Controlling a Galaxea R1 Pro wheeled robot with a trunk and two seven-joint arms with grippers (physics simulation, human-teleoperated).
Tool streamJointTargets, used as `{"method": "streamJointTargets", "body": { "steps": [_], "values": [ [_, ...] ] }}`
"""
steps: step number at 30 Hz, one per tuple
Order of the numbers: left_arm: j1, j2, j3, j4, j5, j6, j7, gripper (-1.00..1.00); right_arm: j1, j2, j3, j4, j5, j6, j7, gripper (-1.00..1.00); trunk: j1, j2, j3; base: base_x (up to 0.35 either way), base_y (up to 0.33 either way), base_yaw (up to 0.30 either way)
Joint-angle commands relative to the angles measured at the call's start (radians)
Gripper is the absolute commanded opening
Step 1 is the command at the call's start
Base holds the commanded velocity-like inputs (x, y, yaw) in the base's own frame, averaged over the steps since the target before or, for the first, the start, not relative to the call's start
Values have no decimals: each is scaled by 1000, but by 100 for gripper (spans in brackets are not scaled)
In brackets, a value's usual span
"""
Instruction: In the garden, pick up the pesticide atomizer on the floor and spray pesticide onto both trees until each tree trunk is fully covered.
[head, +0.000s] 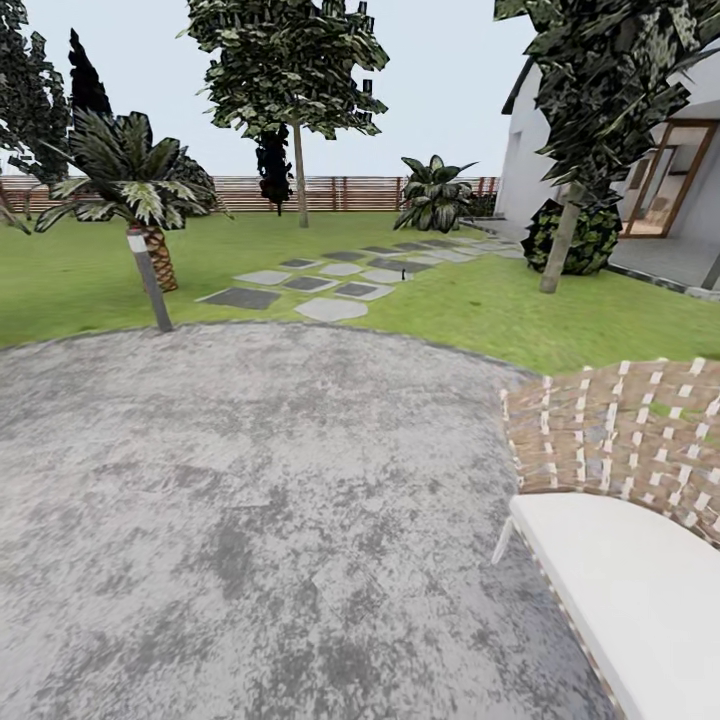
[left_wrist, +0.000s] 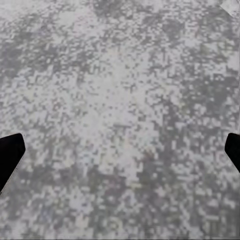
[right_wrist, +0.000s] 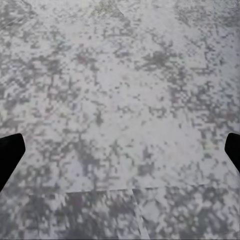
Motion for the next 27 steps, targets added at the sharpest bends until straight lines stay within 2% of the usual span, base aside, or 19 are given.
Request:
{"method": "streamJointTargets", "body": {
  "steps": [1,8,17,27],
  "values": [
    [0,0,0,0,0,0,0,100,0,0,0,0,0,0,0,100,0,0,0,340,0,0],
    [0,0,0,0,0,0,0,100,0,0,0,0,-1,0,0,100,0,0,0,340,0,34],
    [0,0,0,0,0,0,0,100,0,0,-1,0,-1,0,-1,100,0,0,0,340,0,245],
    [0,0,0,0,0,0,0,100,0,-9,-6,-2,-2,0,0,100,0,0,0,340,0,21]
  ]
}}
